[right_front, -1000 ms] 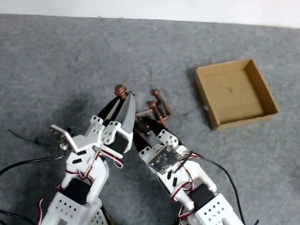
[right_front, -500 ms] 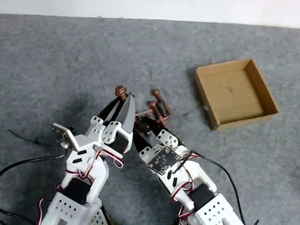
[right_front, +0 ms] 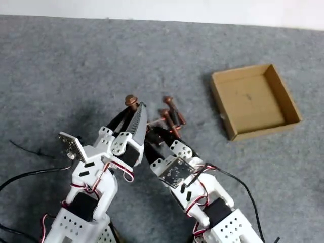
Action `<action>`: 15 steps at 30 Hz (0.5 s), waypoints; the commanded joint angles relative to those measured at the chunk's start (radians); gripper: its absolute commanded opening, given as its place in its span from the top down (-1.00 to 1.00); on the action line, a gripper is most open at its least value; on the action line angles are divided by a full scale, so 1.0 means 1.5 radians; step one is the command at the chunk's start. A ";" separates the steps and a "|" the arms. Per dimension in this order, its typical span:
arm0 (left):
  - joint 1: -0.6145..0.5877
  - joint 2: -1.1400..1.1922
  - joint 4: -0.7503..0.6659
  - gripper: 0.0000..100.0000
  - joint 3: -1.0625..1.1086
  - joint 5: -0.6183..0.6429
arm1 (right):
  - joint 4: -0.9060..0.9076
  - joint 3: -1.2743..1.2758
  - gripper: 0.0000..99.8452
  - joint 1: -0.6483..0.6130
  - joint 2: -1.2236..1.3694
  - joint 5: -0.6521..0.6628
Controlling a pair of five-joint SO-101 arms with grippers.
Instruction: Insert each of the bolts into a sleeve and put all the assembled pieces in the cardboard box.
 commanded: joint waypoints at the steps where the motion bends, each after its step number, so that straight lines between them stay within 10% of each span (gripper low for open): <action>1: 0.013 -0.010 0.008 0.99 0.015 0.002 | -0.004 0.071 0.99 0.046 -0.017 -0.037; 15: 0.013 -0.011 0.020 0.99 0.015 0.001 | -0.004 0.074 0.99 0.072 -0.017 -0.133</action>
